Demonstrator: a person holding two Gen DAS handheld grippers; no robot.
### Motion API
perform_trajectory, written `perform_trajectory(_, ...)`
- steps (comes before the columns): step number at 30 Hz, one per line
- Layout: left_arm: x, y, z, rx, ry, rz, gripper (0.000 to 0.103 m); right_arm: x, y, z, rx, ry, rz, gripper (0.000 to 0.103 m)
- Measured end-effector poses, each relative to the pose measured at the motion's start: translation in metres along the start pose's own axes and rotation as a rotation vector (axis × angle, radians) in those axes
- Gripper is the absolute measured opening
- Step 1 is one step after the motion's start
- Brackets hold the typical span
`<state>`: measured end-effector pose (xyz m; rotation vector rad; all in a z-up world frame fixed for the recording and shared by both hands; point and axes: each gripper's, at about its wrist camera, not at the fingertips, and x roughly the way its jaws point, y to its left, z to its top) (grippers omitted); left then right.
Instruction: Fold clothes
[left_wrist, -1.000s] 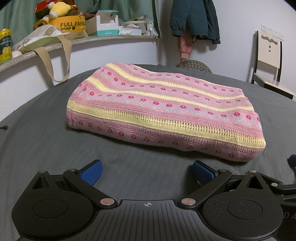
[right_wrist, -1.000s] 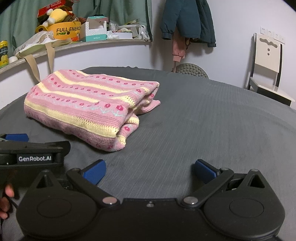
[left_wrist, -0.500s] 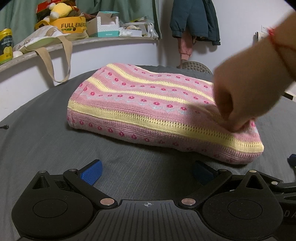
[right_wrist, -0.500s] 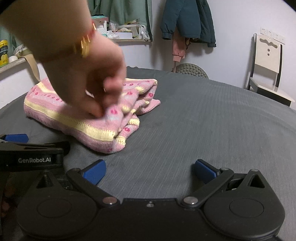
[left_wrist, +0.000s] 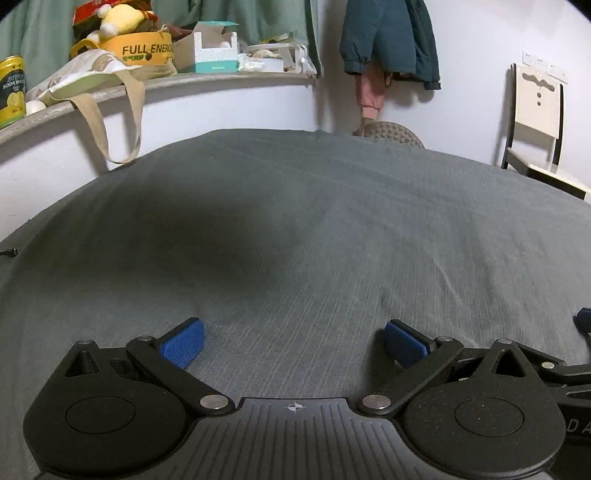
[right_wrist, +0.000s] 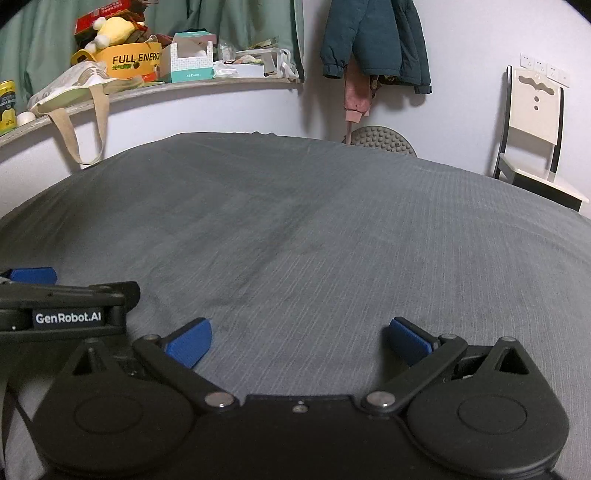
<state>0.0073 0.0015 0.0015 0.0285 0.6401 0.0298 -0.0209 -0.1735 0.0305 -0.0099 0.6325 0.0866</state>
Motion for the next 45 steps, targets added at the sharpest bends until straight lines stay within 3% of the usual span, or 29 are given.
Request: perform_trajectory(45,-0.0030,-0.0028,0.0022,-0.001,0.010,0.003,0.103,-0.0045,-0.0001,0.0013,-0.014,0.015,0.020,0.103)
